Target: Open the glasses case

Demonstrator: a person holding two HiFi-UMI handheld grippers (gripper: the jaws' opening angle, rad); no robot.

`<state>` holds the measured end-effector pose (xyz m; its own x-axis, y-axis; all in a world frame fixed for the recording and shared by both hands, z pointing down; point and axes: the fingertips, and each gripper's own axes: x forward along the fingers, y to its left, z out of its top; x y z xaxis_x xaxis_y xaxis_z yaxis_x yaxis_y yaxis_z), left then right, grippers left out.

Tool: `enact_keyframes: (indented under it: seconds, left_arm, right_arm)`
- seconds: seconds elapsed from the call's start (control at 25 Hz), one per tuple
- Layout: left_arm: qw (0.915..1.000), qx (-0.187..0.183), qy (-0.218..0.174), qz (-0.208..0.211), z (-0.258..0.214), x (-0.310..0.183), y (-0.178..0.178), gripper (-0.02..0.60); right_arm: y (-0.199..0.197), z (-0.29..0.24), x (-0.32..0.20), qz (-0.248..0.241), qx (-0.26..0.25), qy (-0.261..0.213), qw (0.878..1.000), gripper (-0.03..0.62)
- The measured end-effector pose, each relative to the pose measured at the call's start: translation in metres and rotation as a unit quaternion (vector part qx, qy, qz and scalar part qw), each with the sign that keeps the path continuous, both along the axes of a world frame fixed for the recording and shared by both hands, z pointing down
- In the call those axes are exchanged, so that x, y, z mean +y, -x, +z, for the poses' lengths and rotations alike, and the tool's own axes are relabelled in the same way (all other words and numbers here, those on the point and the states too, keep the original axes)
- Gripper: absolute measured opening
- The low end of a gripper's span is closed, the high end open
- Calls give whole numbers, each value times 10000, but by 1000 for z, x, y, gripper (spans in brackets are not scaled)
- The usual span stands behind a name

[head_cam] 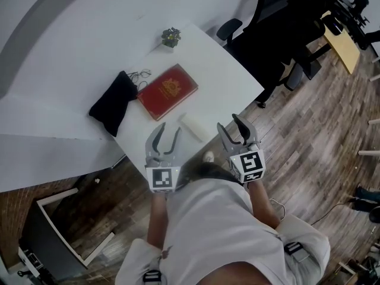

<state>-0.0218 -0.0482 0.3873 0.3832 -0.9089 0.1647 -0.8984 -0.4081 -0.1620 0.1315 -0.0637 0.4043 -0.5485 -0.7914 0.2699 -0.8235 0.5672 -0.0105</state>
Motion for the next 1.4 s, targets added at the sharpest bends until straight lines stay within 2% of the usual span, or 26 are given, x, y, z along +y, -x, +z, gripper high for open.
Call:
enact_keyframes:
  seconds: [0.32, 0.52, 0.88, 1.4]
  left_arm:
    - [9996, -44, 198, -213, 14, -20, -5, 179]
    - [9988, -94, 430, -207, 35, -30, -6, 179]
    - [9959, -208, 885, 32, 84, -41, 2, 179]
    - [9886, -142, 1439, 415, 140, -46, 11, 181]
  right_arm:
    - [3, 16, -26, -364, -2, 177, 9992, 204]
    - [6, 37, -36, -495, 90, 392, 9980, 204]
    - [19, 82, -42, -415, 324, 795, 9954, 204]
    - [36, 122, -40, -285, 683, 1170, 9904, 204]
